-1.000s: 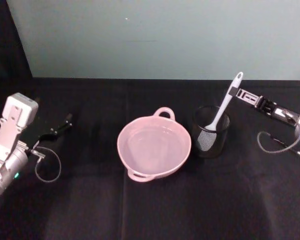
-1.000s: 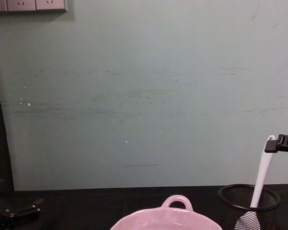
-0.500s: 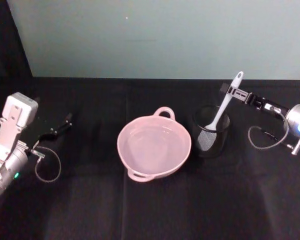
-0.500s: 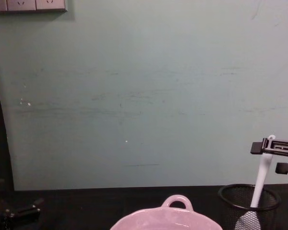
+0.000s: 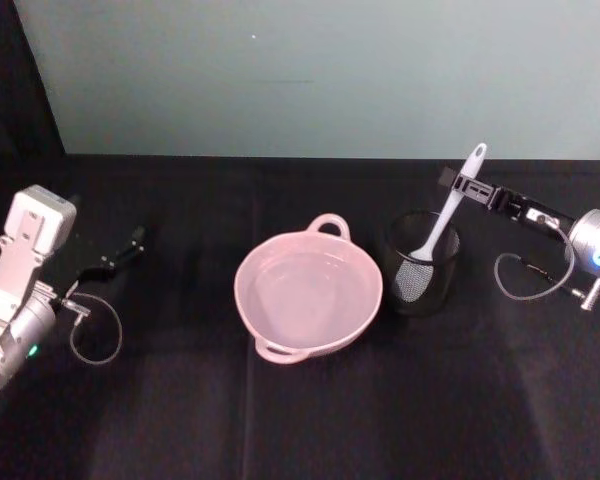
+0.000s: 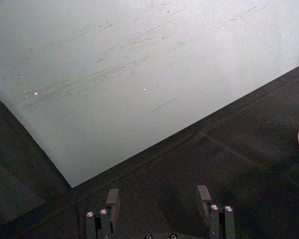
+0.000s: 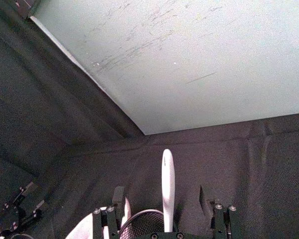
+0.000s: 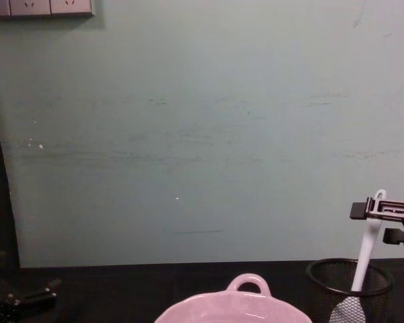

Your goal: Use the one hand to pick up the spoon and stir the clear water in the bowl.

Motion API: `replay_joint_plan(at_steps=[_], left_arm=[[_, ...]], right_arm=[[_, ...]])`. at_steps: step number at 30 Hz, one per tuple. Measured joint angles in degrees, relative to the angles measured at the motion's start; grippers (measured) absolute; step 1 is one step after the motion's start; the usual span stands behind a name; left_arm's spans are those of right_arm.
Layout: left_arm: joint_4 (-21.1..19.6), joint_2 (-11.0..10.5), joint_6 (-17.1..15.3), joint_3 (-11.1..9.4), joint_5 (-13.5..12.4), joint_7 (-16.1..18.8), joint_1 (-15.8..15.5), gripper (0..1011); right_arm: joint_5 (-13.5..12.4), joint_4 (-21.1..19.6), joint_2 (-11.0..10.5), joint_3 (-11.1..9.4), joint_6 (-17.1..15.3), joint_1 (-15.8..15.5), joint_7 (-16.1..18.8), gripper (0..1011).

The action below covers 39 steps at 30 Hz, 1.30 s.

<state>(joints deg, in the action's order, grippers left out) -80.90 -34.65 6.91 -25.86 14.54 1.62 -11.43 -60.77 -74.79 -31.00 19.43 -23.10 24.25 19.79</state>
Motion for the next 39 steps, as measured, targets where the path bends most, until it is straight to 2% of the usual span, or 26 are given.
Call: replay_joint_plan(at_steps=[3,5,13,16,19,22,23,26,29,39], left_arm=[[0.0,0.0,0.0,0.0,0.0,0.0,0.0,1011],[0.0,0.0,0.0,0.0,0.0,0.0,0.0,1011],[0.0,0.0,0.0,0.0,0.0,0.0,0.0,1011],[0.0,0.0,0.0,0.0,0.0,0.0,0.0,1011],[0.0,0.0,0.0,0.0,0.0,0.0,0.0,1011],[0.0,0.0,0.0,0.0,0.0,0.0,0.0,1011],[0.0,0.0,0.0,0.0,0.0,0.0,0.0,1011],[0.0,0.0,0.0,0.0,0.0,0.0,0.0,1011],[0.0,0.0,0.0,0.0,0.0,0.0,0.0,1011],[0.0,0.0,0.0,0.0,0.0,0.0,0.0,1011]], right_arm=[[0.0,0.0,0.0,0.0,0.0,0.0,0.0,909],[0.0,-0.1,0.0,-0.1,0.0,0.0,0.0,825],[0.0,-0.1,0.0,-0.1,-0.1,-0.1,0.0,626],[0.0,-0.2,0.0,-0.2,-0.1,-0.1,0.0,492],[0.0,-0.2,0.0,-0.2,-0.2,-0.1,0.0,420],[0.0,-0.2,0.0,-0.2,-0.2,-0.1,0.0,288],[0.0,-0.2,0.0,-0.2,-0.2,-0.1,0.0,288],[0.0,-0.2,0.0,-0.2,-0.2,-0.1,0.0,172],[0.0,-0.2,0.0,-0.2,-0.2,-0.1,0.0,110],[0.0,-0.2,0.0,-0.2,-0.2,-0.1,0.0,110]])
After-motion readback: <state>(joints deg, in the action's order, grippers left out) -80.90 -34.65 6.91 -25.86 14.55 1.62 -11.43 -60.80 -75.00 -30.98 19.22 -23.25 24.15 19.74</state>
